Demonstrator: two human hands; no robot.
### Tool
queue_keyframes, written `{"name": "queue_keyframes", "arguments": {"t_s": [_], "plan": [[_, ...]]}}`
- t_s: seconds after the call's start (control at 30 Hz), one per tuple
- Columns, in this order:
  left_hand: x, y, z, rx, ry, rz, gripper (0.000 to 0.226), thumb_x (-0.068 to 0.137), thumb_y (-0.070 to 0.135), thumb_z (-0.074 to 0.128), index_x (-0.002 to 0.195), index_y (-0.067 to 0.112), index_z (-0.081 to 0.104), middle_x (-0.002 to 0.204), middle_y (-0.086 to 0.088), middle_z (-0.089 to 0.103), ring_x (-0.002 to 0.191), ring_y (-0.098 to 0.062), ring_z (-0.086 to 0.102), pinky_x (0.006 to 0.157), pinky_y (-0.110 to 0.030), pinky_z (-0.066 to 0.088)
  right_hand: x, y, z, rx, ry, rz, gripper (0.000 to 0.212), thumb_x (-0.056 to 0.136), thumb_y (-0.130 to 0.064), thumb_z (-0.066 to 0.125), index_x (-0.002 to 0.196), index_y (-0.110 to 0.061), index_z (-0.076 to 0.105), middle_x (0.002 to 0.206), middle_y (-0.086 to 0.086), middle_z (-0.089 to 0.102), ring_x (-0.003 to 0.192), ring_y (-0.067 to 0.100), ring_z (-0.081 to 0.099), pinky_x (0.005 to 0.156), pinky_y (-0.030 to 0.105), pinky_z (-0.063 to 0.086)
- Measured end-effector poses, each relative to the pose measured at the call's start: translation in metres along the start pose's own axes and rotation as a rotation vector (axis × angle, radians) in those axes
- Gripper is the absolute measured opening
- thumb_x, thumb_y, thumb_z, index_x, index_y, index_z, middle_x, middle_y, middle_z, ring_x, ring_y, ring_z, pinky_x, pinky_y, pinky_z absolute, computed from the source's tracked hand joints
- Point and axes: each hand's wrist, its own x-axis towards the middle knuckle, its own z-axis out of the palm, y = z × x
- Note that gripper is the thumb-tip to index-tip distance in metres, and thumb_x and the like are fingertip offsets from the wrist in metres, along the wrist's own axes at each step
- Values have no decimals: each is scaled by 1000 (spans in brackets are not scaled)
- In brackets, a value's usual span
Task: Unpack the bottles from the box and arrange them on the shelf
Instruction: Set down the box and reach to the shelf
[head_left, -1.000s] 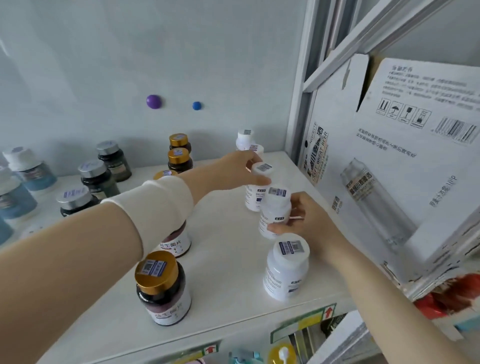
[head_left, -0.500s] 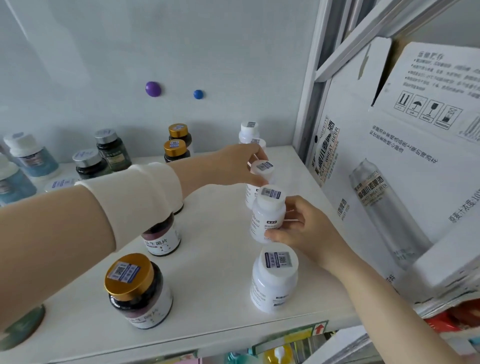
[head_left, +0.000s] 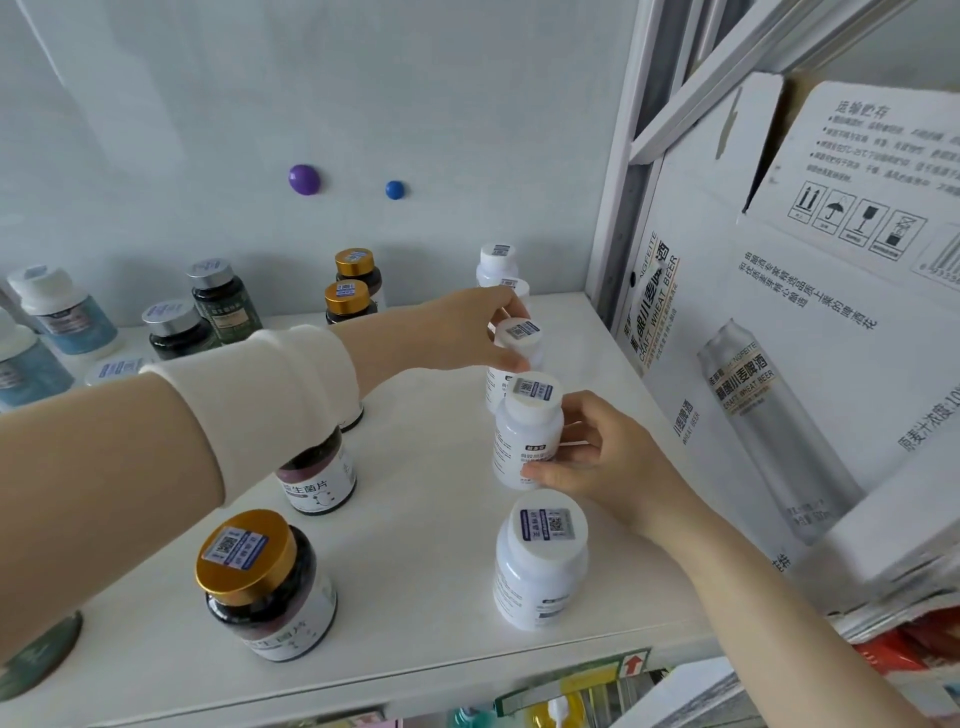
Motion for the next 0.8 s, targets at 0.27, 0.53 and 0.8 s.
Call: {"name": "queue_keyframes", "arguments": {"t_s": [0.27, 0.53, 0.8], "plan": [[-6, 7, 2, 39, 14, -23, 45, 84, 25, 68, 123, 17, 47, 105, 8, 50, 91, -13, 52, 71, -11, 39, -3, -5, 1, -2, -13, -19, 43, 66, -7, 80, 86, -34, 52, 88, -12, 66, 75, -3, 66, 69, 7, 50], [-6, 10, 5, 64, 51, -41, 48, 84, 22, 67, 127, 13, 46, 124, -2, 53, 95, -16, 50, 79, -22, 40, -5, -9, 4, -37, 11, -51, 44, 68, -10, 80, 84, -37, 48, 84, -19, 60, 75, -7, 60, 61, 0, 43], [-4, 9, 2, 61, 58, -69, 48, 84, 22, 67, 127, 14, 46, 120, 2, 53, 94, -16, 50, 74, -20, 39, -2, -7, 5, -49, 29, -51, 42, 69, -14, 79, 95, -29, 50, 85, -18, 60, 82, 8, 64, 65, 0, 45]]}}
